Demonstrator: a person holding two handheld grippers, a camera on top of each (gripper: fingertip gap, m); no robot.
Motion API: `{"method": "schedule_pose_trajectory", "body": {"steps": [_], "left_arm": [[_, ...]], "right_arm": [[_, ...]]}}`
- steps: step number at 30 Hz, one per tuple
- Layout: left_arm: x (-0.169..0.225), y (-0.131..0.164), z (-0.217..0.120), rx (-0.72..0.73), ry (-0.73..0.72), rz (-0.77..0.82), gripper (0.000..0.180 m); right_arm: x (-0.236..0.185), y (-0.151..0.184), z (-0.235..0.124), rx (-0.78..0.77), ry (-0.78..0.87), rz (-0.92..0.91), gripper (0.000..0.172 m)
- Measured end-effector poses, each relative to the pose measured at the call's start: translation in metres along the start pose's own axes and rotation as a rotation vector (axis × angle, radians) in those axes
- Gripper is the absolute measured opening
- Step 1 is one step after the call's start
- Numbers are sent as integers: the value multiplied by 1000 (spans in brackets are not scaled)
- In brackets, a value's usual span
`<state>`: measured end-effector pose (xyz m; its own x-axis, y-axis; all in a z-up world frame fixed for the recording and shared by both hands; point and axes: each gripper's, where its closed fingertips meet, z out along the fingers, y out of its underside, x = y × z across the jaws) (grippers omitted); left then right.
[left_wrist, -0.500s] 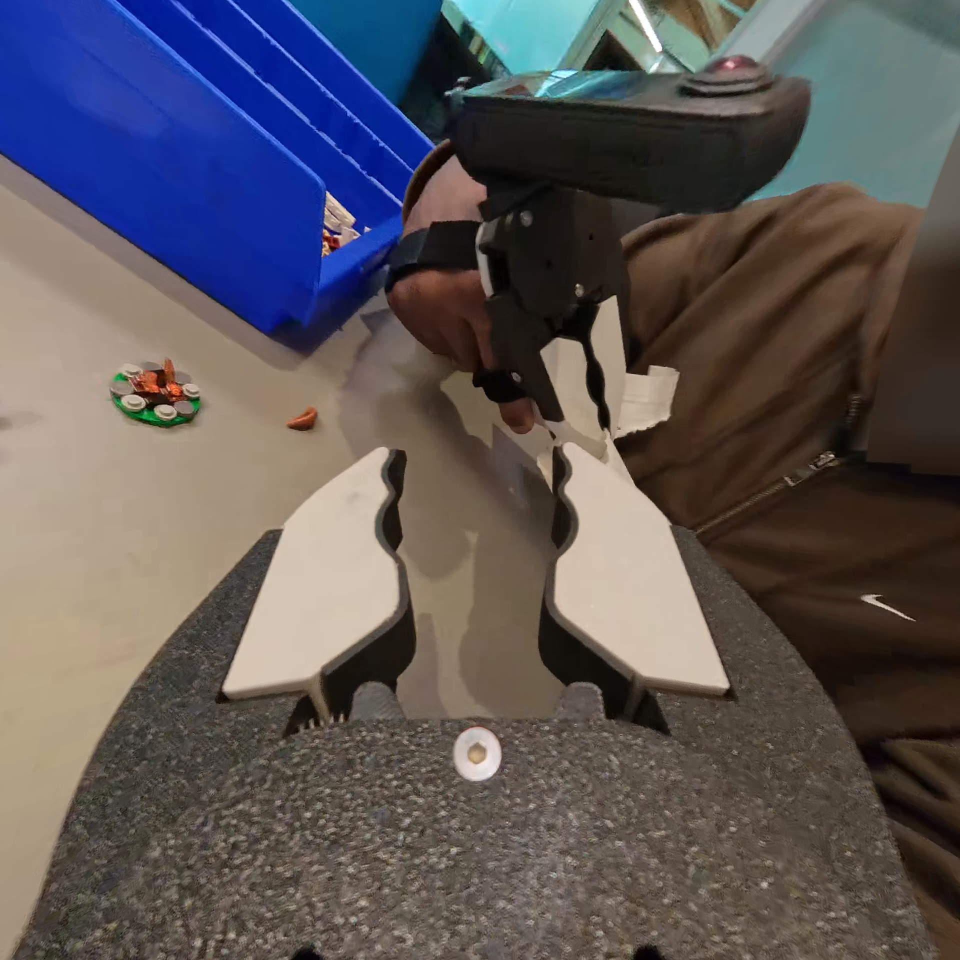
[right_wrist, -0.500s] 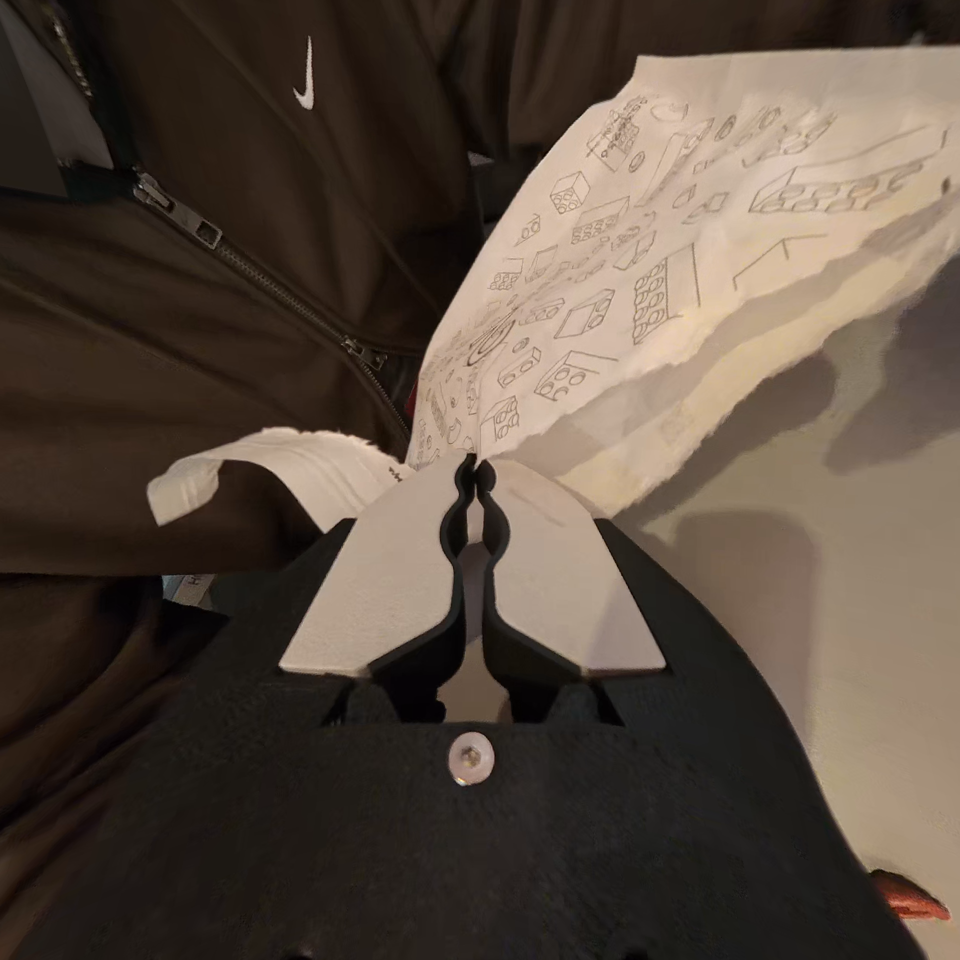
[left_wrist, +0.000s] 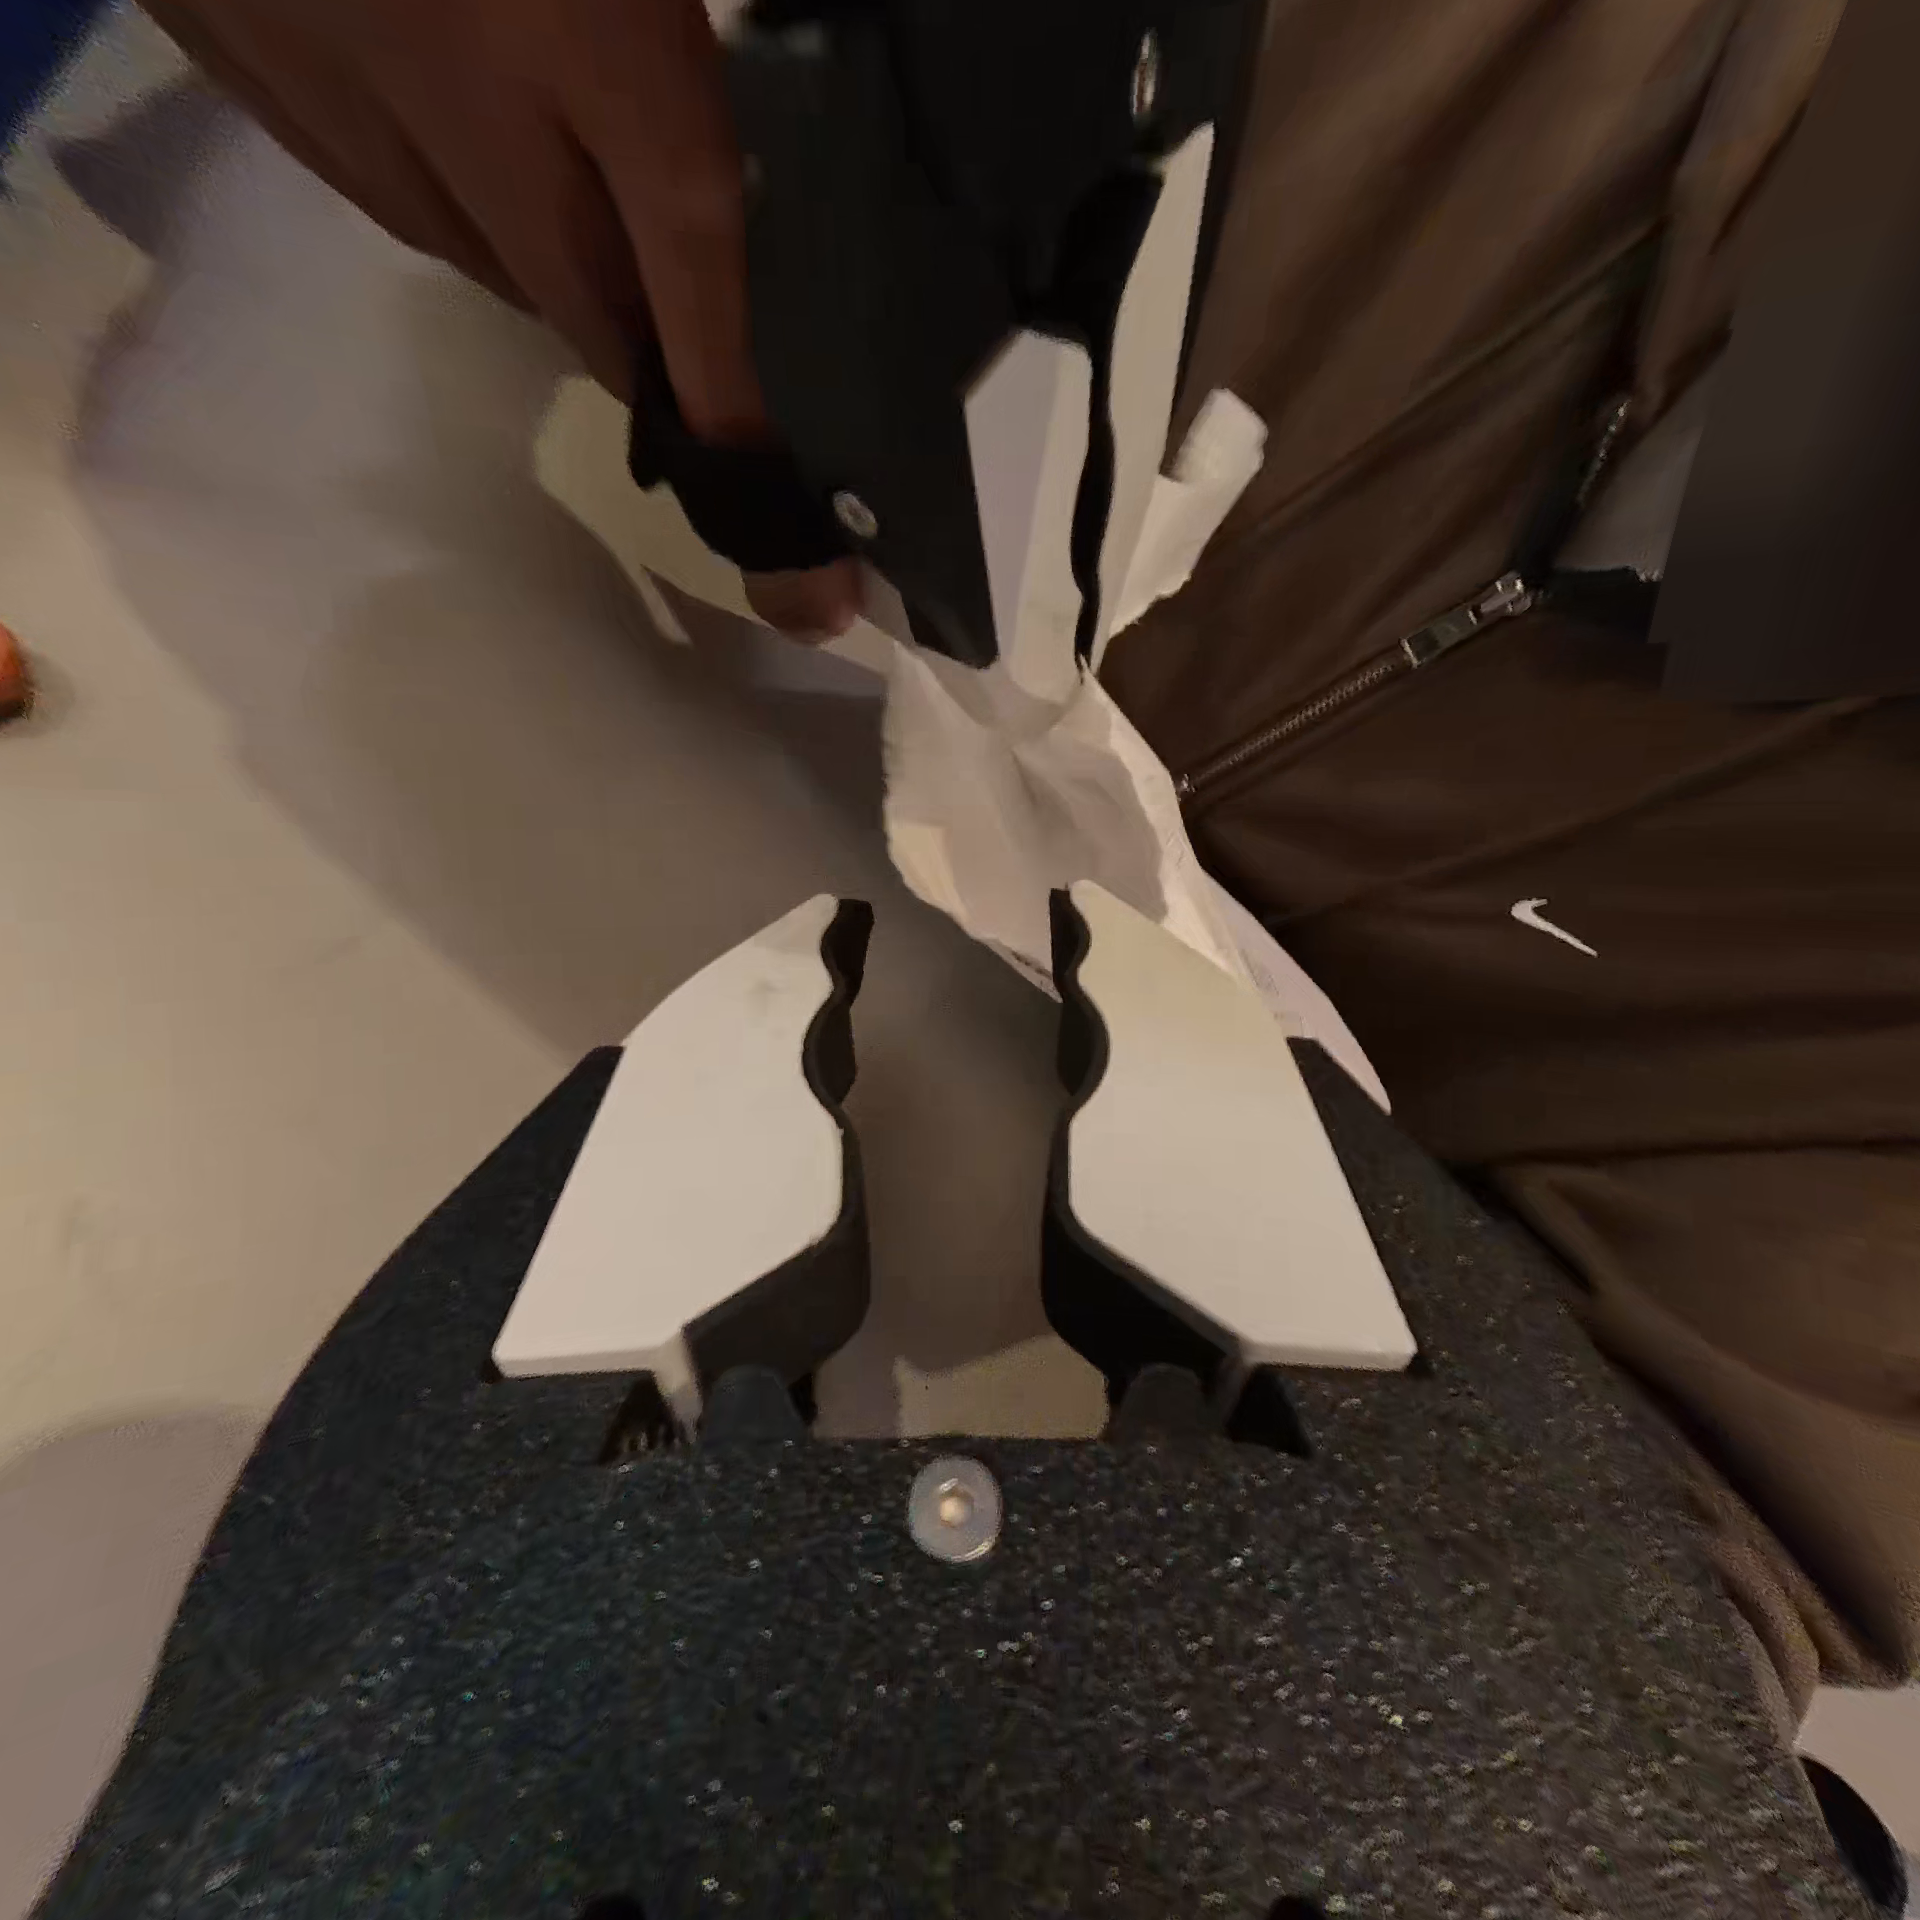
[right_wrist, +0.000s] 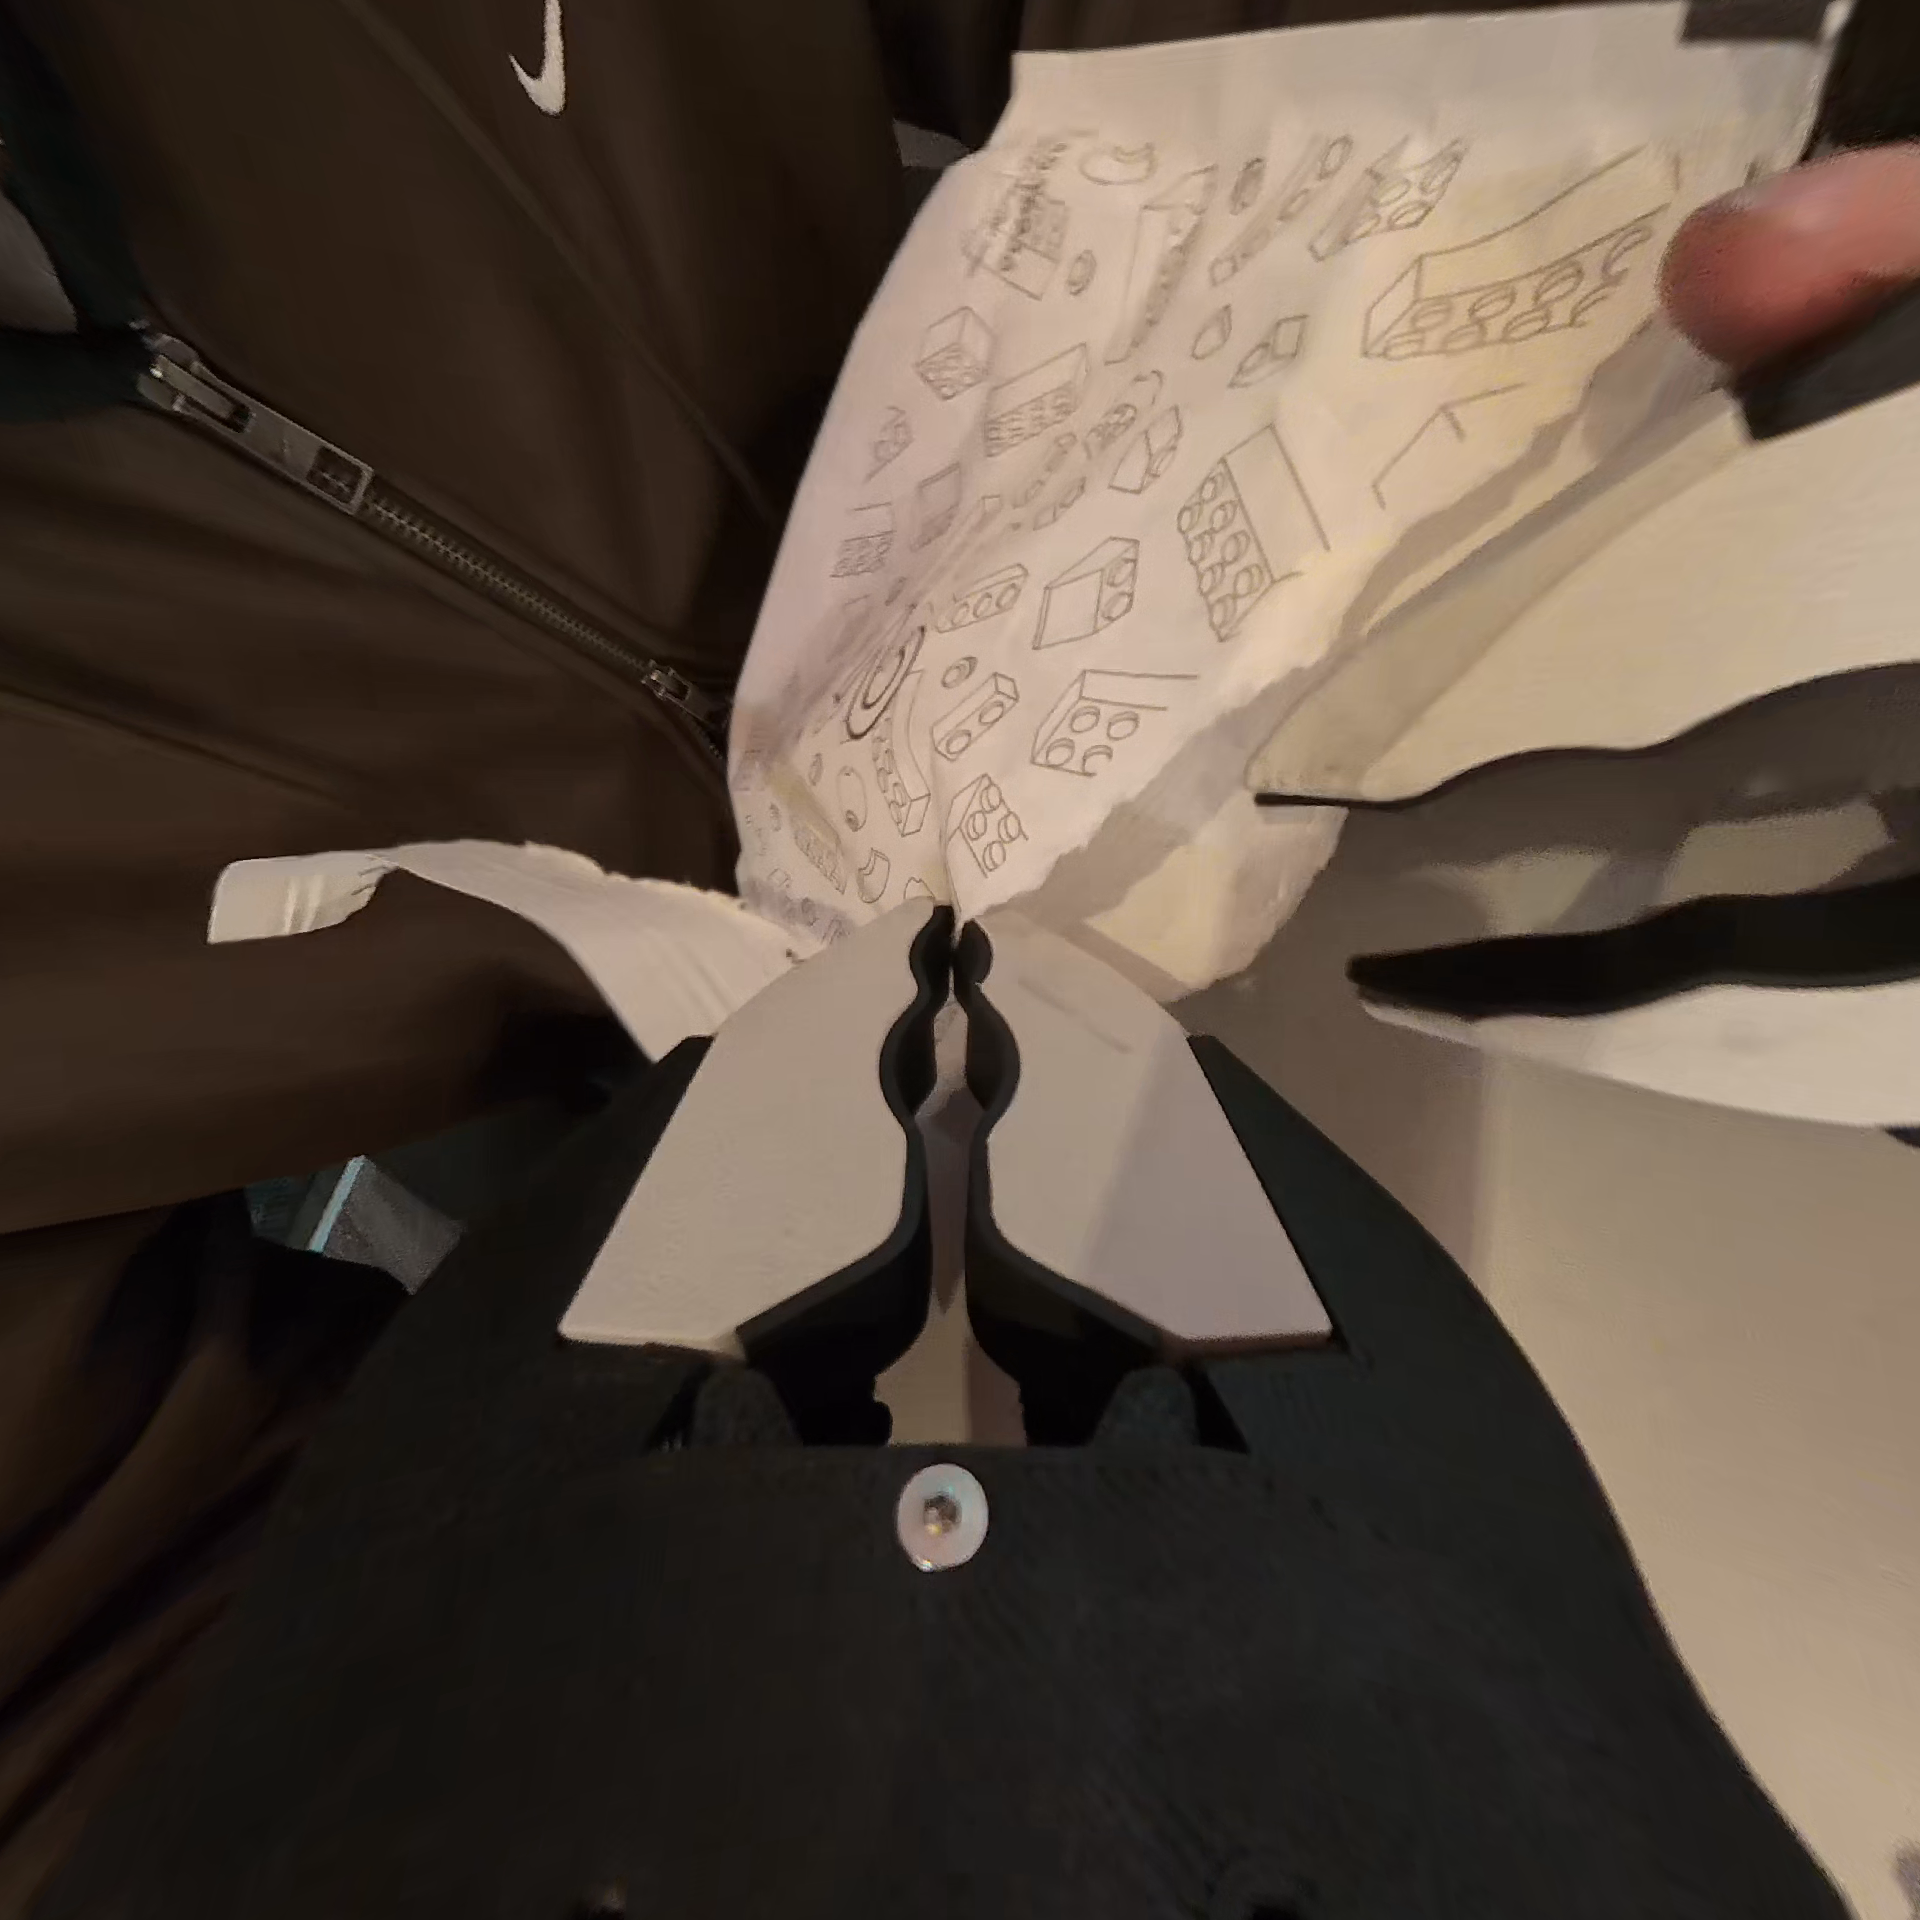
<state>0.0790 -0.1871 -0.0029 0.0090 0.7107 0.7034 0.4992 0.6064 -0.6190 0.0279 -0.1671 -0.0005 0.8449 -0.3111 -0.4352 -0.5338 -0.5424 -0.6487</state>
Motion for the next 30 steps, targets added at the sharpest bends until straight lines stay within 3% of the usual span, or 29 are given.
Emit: {"method": "schedule_pose_trajectory", "body": {"steps": [7, 18, 30], "left_arm": [[19, 15, 21, -89, 114, 55, 1], [-4, 21, 20, -118, 24, 3, 0], [-20, 29, 18, -150, -51, -57, 0]], "right_arm": [[-2, 4, 1, -56, -10, 0, 0], [-33, -15, -12, 107, -257, -94, 0], [-43, -29, -32, 241, -304, -134, 0]]}}
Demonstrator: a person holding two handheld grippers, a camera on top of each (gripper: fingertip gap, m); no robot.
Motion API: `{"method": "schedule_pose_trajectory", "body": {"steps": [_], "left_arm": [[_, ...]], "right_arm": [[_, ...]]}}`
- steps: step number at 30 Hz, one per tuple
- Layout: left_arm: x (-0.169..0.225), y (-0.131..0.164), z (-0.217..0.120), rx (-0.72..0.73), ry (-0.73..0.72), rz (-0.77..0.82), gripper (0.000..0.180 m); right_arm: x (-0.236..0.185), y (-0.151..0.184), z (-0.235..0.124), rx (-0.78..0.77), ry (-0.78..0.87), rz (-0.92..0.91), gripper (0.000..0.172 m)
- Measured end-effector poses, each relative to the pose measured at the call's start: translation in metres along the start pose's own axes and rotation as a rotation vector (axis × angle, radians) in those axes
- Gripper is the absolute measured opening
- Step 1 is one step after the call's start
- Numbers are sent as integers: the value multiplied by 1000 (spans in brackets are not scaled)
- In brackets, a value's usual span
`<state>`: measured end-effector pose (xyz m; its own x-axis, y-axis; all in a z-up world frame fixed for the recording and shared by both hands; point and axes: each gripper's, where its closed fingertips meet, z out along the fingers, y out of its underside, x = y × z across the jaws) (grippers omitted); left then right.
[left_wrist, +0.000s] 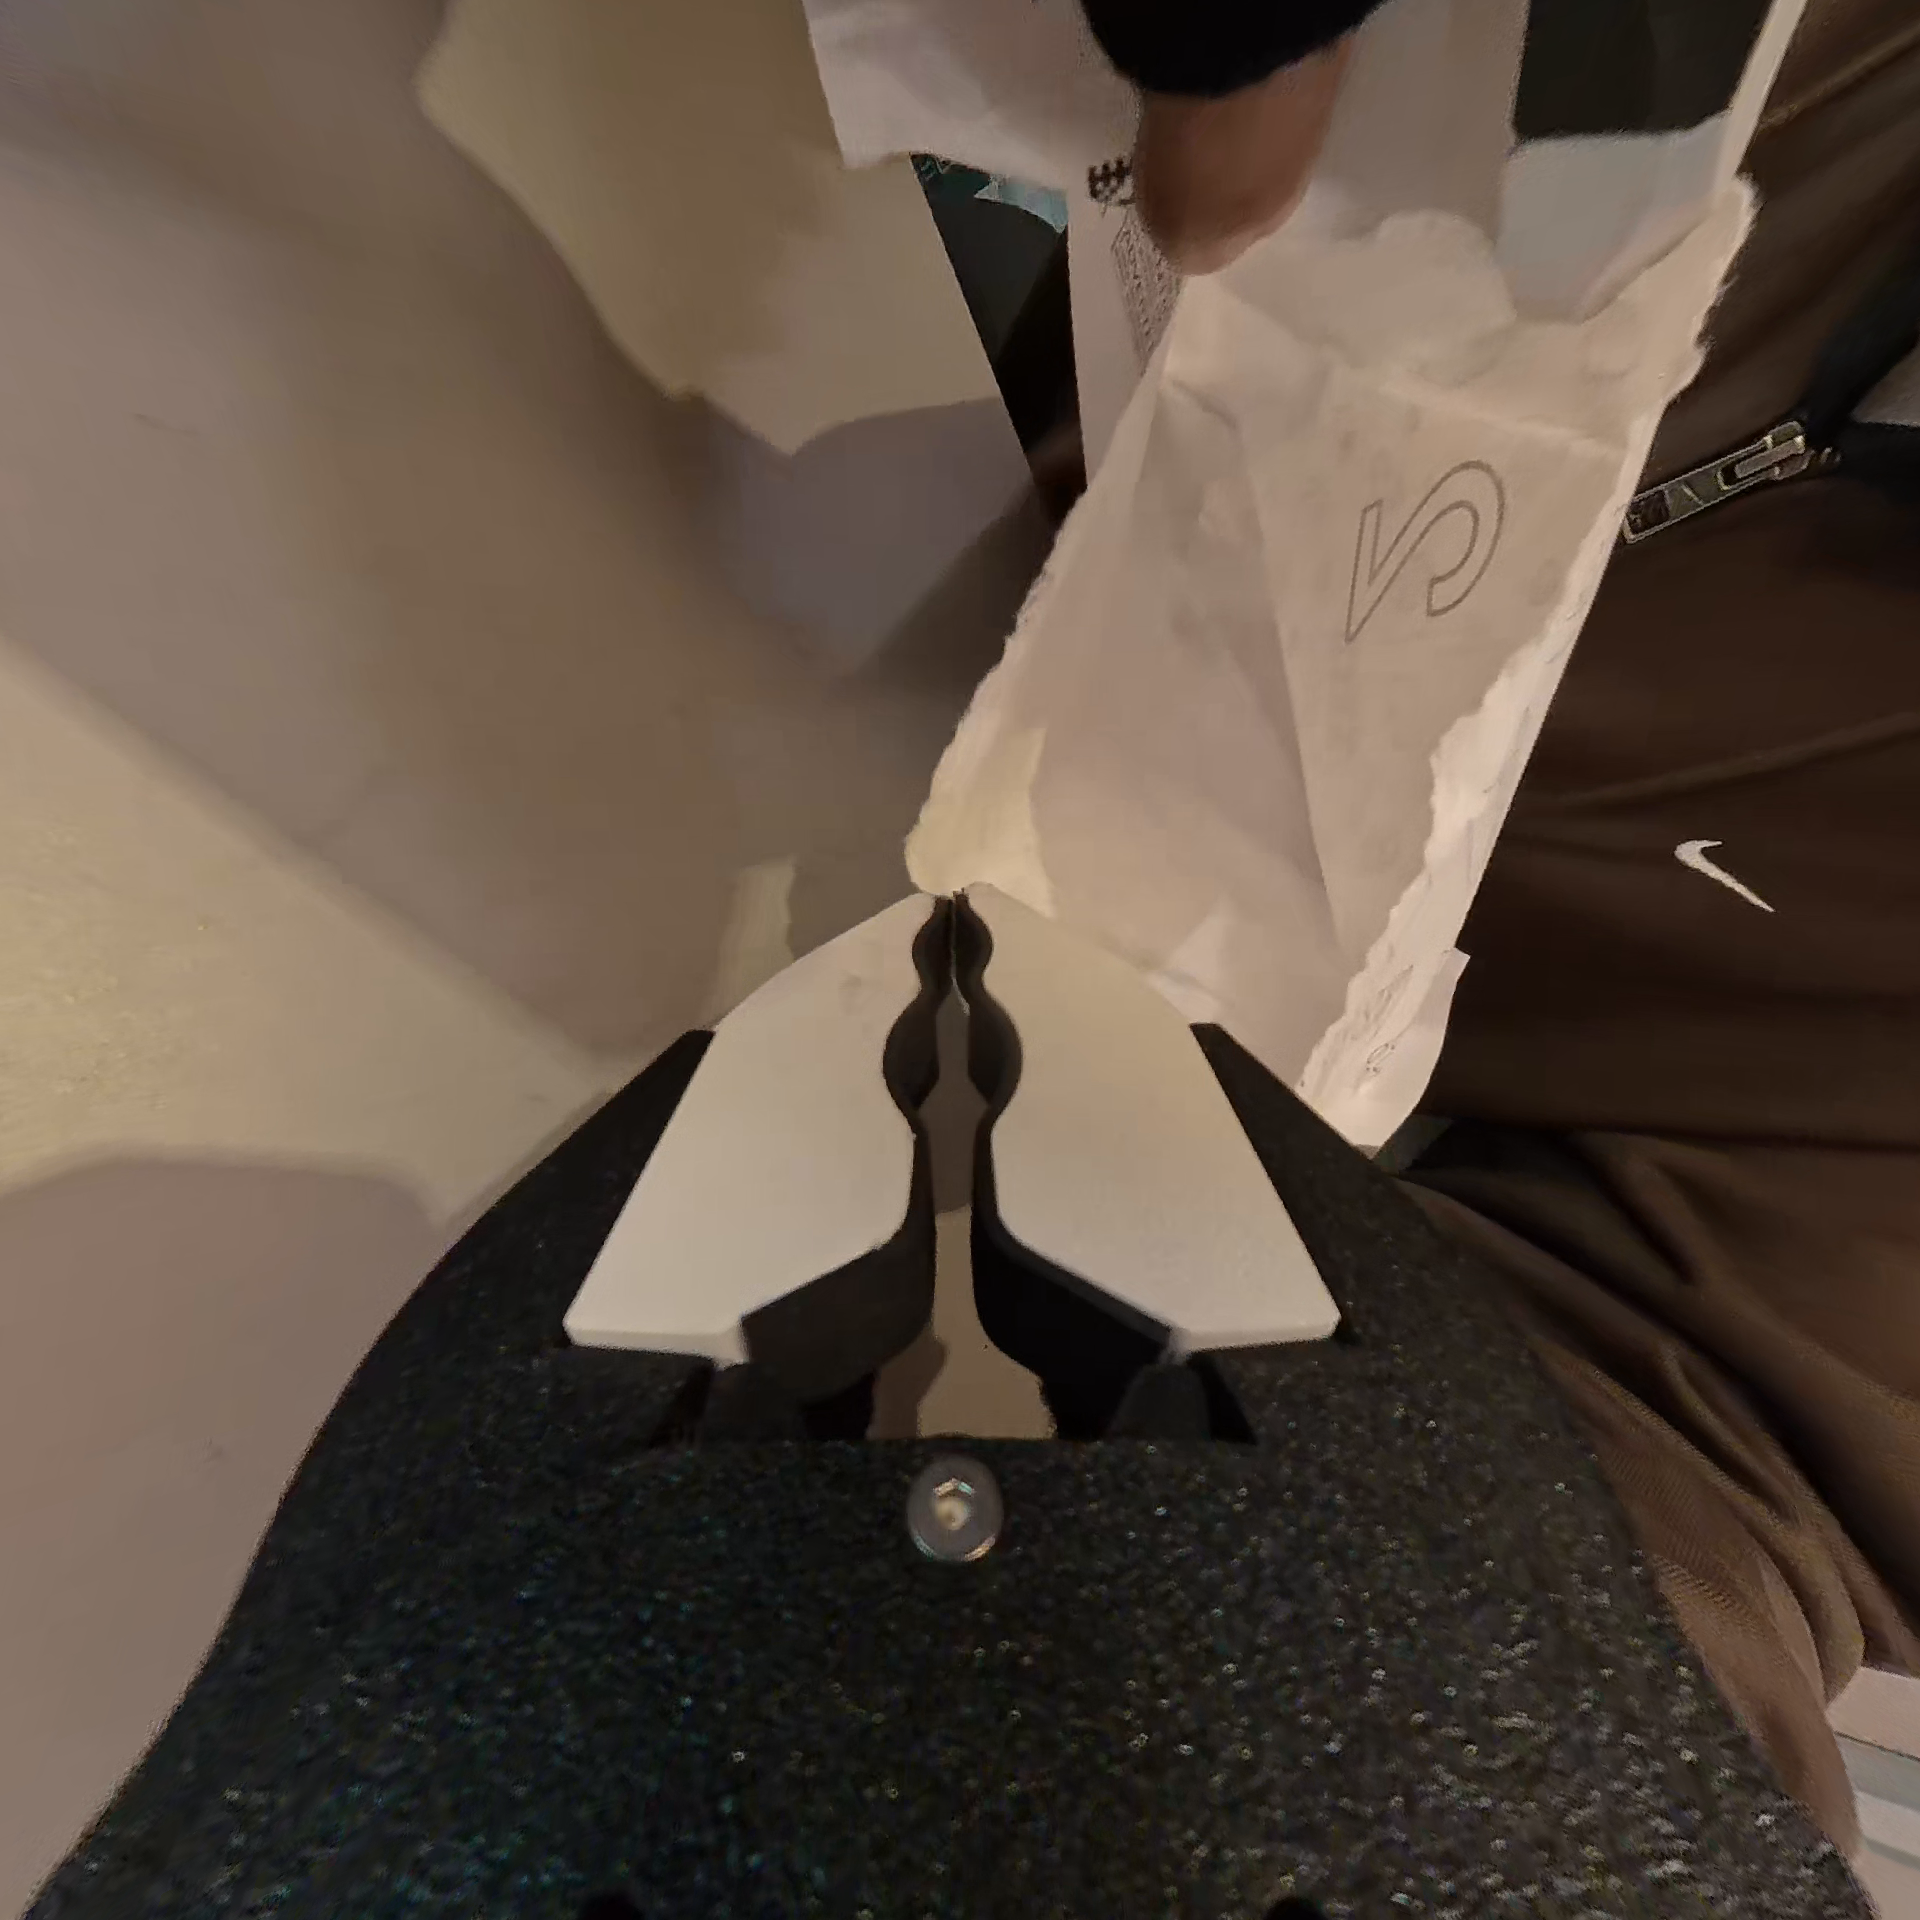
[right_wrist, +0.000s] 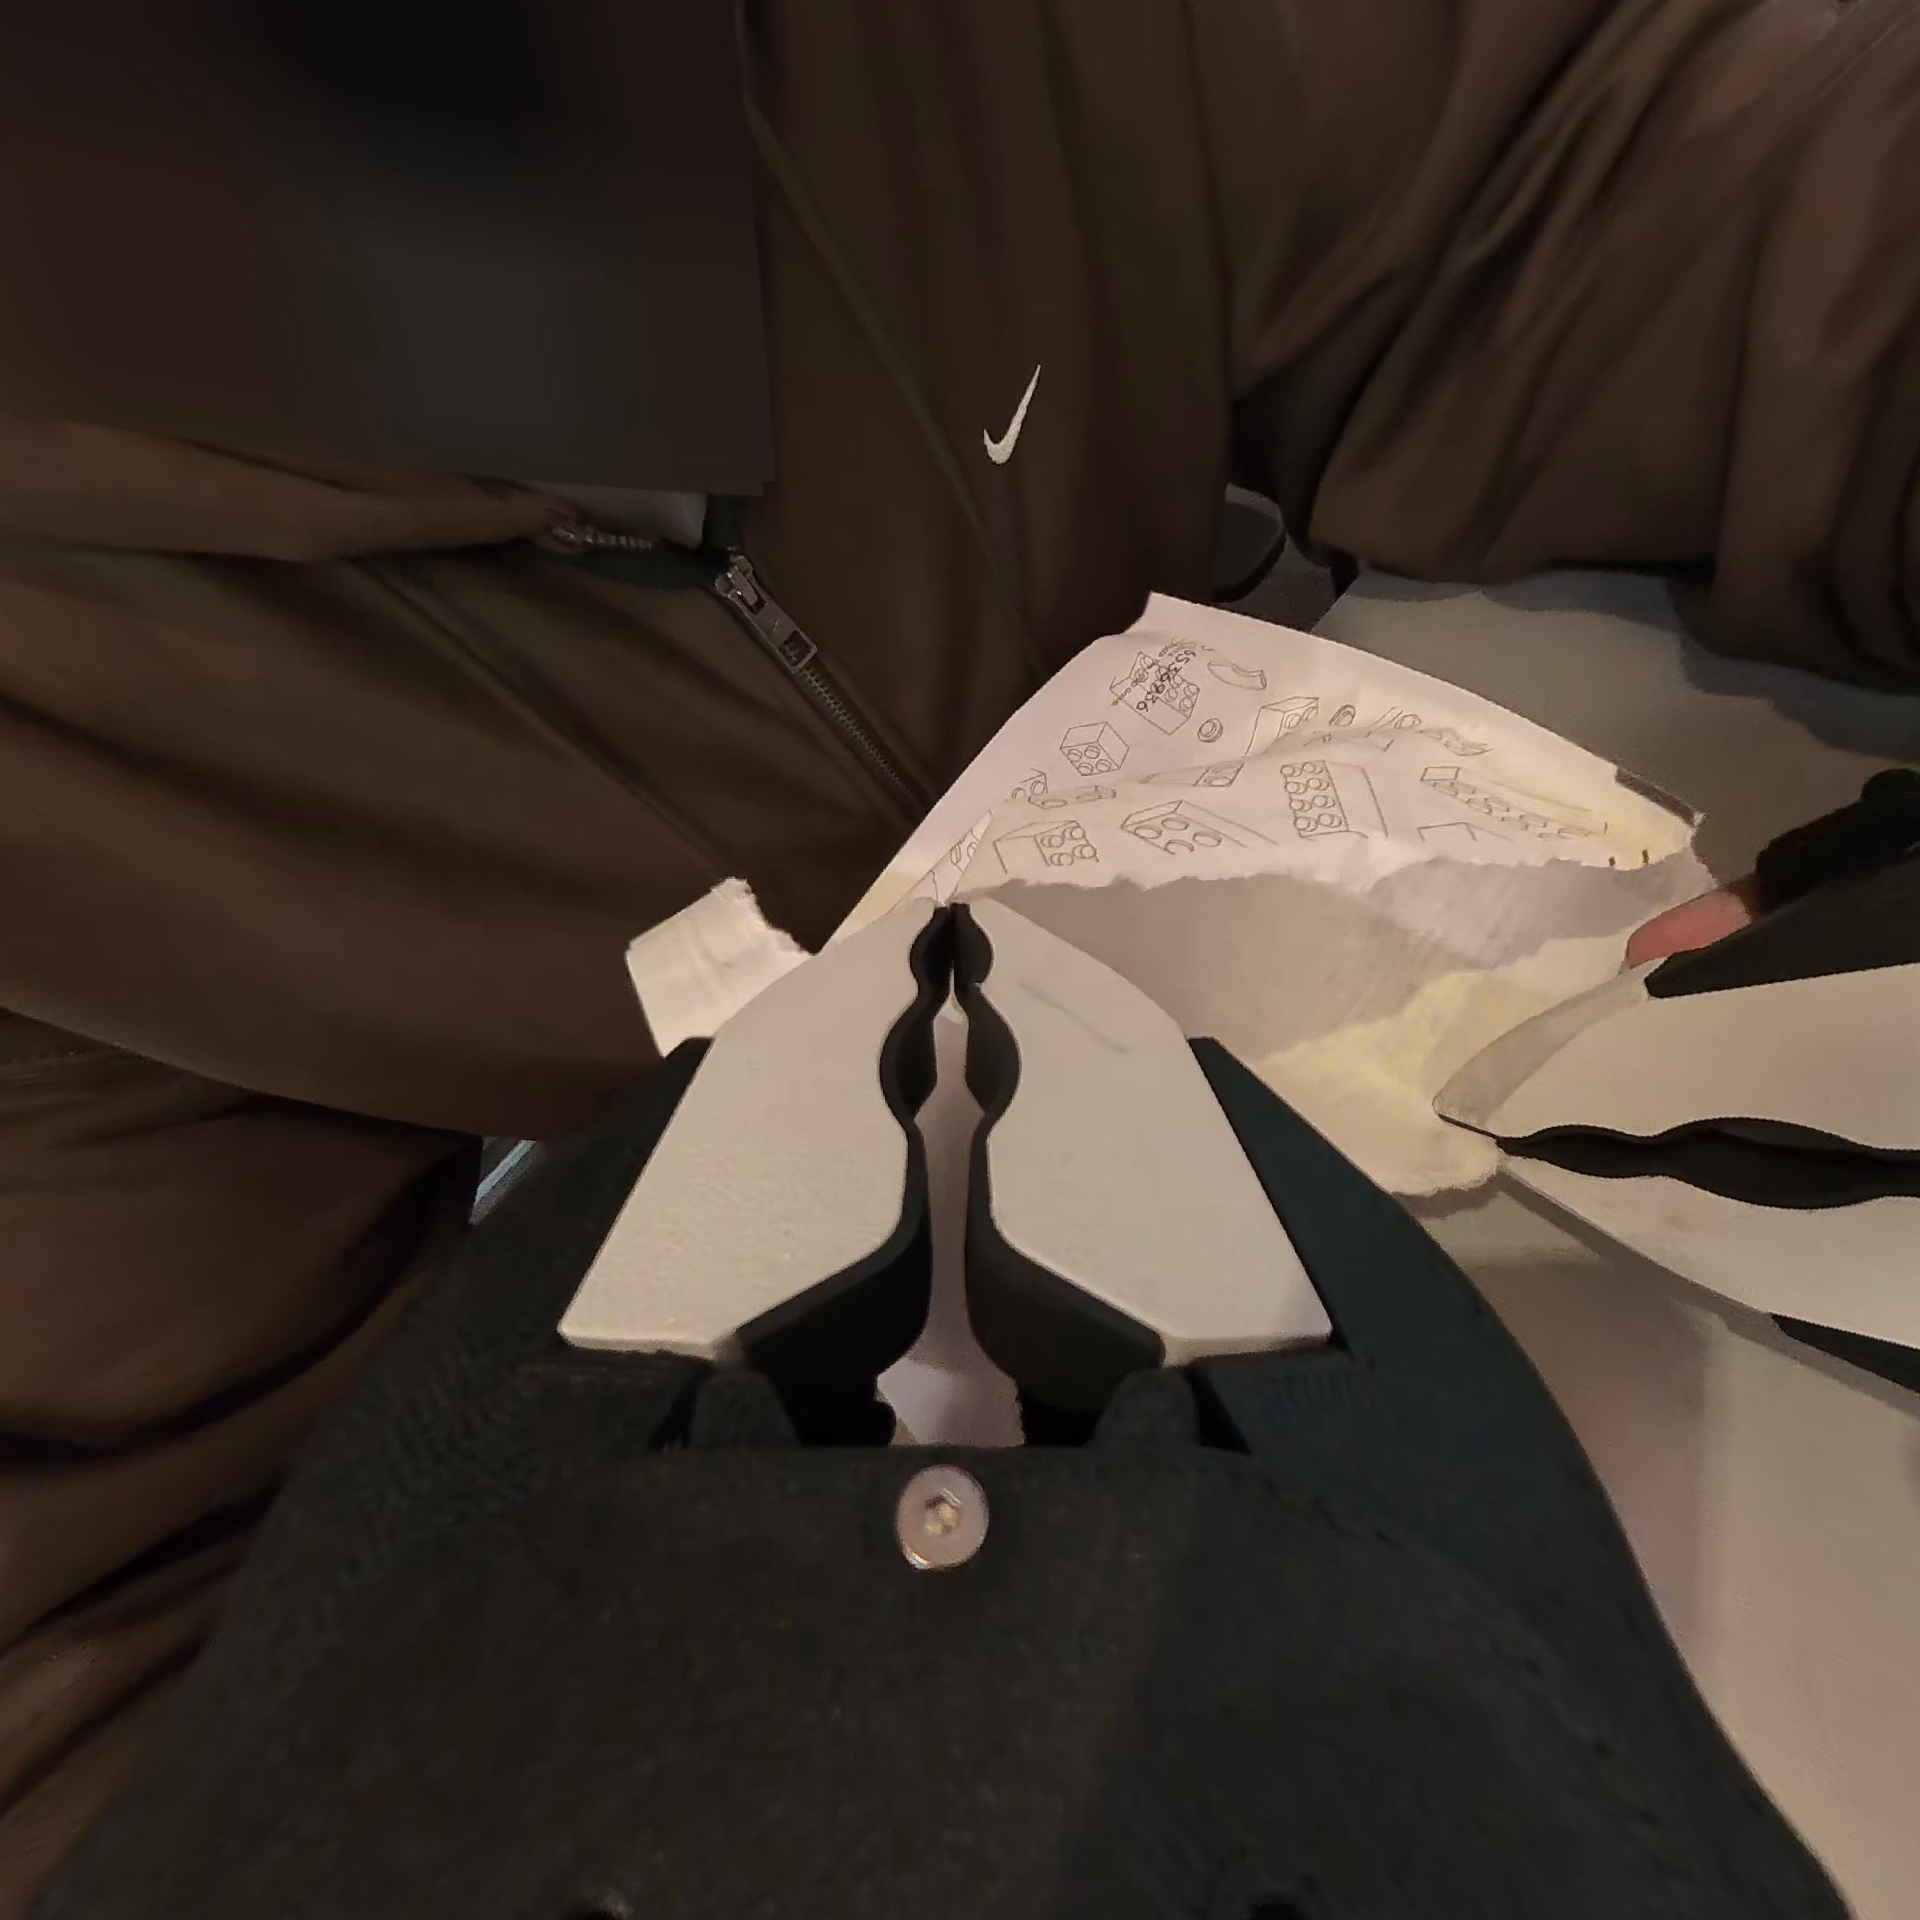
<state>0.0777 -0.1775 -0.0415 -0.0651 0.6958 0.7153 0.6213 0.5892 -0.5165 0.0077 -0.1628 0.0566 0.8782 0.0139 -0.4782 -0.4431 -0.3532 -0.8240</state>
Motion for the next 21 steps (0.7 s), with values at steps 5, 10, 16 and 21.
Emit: {"method": "schedule_pose_trajectory", "body": {"steps": [5, 10, 16, 21], "left_arm": [[-2, -8, 0, 29, -15, 4, 0], [0, -19, -2, 80, -16, 13, 0], [4, -43, -9, 215, 20, 27, 1], [-1, -60, -20, 334, 25, 1, 6]], "right_arm": [[6, 6, 3, -29, 18, 25, 0], [11, 13, 7, -64, 35, 49, 0], [18, 19, 10, -58, 63, 84, 0], [23, 31, 16, -64, 114, 122, 0]]}}
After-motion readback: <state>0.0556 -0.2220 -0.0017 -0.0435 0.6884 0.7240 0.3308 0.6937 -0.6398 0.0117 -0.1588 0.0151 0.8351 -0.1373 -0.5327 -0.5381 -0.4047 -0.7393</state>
